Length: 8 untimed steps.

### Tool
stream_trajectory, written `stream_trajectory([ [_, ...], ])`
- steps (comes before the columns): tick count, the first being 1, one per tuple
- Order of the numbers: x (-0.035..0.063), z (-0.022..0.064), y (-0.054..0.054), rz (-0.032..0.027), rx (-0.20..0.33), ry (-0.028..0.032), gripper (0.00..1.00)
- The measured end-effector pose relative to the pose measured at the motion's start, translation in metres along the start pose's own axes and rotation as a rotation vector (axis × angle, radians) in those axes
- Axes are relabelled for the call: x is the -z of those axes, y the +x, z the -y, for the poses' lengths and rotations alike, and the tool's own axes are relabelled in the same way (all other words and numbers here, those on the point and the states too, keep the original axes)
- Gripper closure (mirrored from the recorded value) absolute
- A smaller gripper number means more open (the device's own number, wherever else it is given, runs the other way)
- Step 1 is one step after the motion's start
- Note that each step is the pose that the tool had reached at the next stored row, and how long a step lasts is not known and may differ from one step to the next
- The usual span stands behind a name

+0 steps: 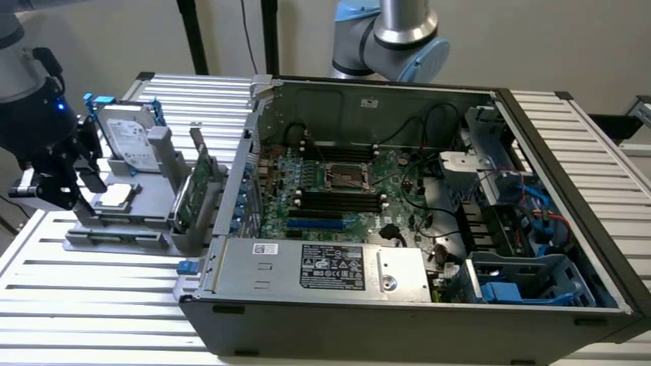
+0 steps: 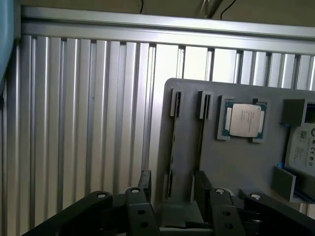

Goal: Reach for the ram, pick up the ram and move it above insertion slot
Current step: 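Pick up the ram and move it above insertion slot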

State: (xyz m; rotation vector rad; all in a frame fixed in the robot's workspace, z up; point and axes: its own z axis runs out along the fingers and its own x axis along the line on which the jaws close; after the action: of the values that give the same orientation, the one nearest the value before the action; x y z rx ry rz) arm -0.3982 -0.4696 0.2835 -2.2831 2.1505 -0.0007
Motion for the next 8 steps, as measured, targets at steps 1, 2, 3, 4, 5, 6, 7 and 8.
stream_trajectory([
  [1, -0.0018, -0.0001, 0.000, 0.0000, 0.000, 0.0000, 0.52],
  [2, -0.0037, -0.0001, 0.000, 0.0000, 0.000, 0.0000, 0.52],
  [3, -0.0055, -0.0002, 0.000, -0.0001, 0.000, -0.0001, 0.52],
  [4, -0.0073, -0.0002, 0.000, -0.0001, 0.000, -0.0001, 0.52],
  [5, -0.0091, -0.0002, 0.000, 0.0000, 0.000, -0.0001, 0.52],
  [6, -0.0108, -0.0002, 0.000, -0.0001, 0.000, -0.0001, 0.52],
  [7, -0.0127, -0.0002, 0.000, 0.0000, 0.000, 0.0000, 0.52],
  [8, -0.0146, -0.0002, 0.000, 0.0000, 0.000, 0.0000, 0.52],
])
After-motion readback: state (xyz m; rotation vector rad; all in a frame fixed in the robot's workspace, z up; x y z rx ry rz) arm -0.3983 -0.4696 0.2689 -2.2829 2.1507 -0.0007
